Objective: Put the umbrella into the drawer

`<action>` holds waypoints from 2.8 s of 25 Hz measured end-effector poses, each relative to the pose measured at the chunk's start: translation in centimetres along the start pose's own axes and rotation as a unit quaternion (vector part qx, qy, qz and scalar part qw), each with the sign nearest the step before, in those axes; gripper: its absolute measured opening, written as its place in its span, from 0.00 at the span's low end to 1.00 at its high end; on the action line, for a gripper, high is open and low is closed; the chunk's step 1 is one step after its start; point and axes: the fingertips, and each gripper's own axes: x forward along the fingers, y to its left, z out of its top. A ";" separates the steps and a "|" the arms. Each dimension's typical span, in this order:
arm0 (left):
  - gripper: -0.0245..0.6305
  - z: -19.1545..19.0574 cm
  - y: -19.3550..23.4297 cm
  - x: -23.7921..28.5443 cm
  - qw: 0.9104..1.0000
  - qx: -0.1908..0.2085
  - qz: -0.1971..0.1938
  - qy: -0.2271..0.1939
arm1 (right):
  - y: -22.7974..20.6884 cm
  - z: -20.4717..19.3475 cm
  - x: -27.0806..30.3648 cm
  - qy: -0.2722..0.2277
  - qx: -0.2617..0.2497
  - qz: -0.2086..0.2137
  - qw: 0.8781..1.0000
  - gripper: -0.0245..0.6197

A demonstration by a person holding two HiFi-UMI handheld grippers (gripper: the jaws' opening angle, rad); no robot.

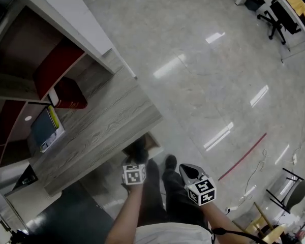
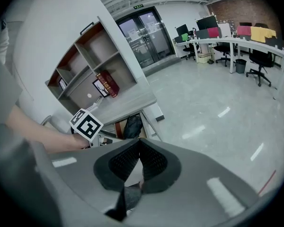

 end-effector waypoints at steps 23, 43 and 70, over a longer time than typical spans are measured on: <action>0.20 1.0 -6.4 -19.7 0.991 -0.048 -0.010 -0.121 | 5.3 3.3 -13.3 -0.027 -0.079 0.040 0.996 0.05; 0.04 -6.5 -3.3 -39.3 0.969 -0.030 -0.062 -0.239 | 22.7 3.0 -17.0 -0.097 -0.125 0.047 0.986 0.05; 0.04 -14.8 -5.5 -49.7 0.942 0.057 -0.113 -0.310 | 27.5 -4.0 -25.8 -0.154 -0.142 0.006 0.978 0.05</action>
